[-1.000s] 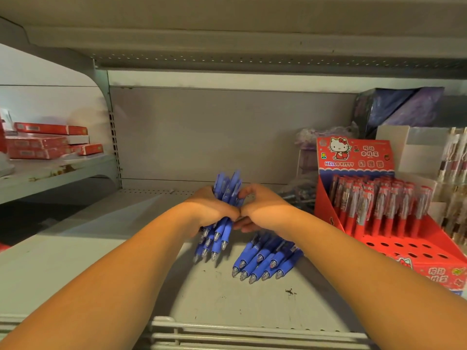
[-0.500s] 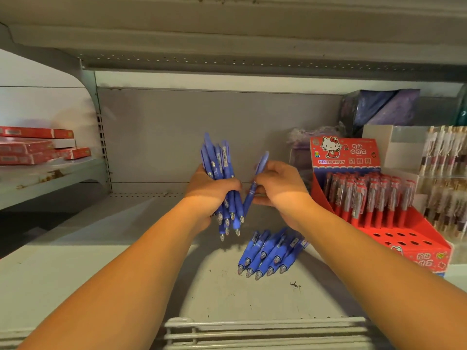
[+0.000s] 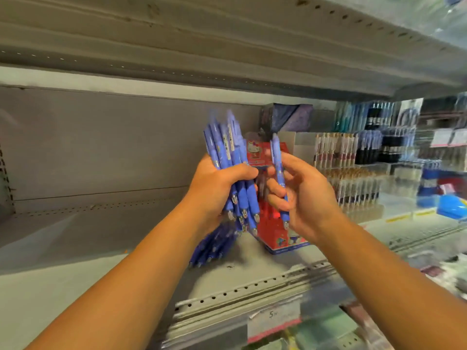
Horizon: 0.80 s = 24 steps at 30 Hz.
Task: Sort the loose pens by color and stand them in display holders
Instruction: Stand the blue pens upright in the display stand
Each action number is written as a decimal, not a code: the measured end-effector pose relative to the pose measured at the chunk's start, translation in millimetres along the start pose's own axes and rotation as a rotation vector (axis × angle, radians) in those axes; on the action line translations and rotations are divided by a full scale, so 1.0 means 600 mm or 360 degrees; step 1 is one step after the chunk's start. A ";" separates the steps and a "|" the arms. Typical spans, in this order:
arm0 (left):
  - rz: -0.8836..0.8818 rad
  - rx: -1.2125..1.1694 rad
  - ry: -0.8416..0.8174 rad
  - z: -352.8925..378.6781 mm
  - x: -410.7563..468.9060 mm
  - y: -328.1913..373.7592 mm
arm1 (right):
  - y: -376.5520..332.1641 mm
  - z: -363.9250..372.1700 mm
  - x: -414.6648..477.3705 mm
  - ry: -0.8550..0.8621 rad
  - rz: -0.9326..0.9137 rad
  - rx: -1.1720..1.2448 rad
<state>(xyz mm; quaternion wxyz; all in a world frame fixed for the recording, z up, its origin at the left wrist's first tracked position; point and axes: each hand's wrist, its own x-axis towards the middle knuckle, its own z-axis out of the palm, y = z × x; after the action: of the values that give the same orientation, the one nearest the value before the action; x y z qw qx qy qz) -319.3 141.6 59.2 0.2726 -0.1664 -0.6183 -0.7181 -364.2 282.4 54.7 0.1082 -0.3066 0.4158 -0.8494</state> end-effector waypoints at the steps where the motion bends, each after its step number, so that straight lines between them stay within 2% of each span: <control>1: 0.0019 -0.0030 -0.0034 0.025 -0.003 -0.003 | -0.019 -0.015 -0.013 0.0004 0.0020 0.0044; 4: 0.0061 -0.0128 -0.0140 0.108 -0.012 -0.022 | -0.076 -0.070 -0.054 0.0071 -0.0018 0.0048; 8: -0.0017 -0.0179 -0.0245 0.226 -0.022 -0.062 | -0.152 -0.163 -0.108 0.0137 -0.0125 -0.0015; 14: -0.0080 -0.0143 -0.0300 0.415 -0.033 -0.127 | -0.259 -0.326 -0.163 0.0105 -0.0119 -0.0097; 19: -0.0101 -0.0113 -0.0205 0.530 -0.019 -0.172 | -0.322 -0.443 -0.180 0.0113 -0.0055 -0.0114; 24: -0.0125 0.0012 -0.0105 0.584 0.006 -0.220 | -0.354 -0.524 -0.159 0.0122 -0.0016 -0.0142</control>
<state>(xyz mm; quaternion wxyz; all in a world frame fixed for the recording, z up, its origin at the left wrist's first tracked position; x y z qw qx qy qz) -435.5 495.2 19.3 0.2243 -0.1645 -0.6358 -0.7200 -465.9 659.3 31.5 0.0741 -0.2803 0.4555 -0.8417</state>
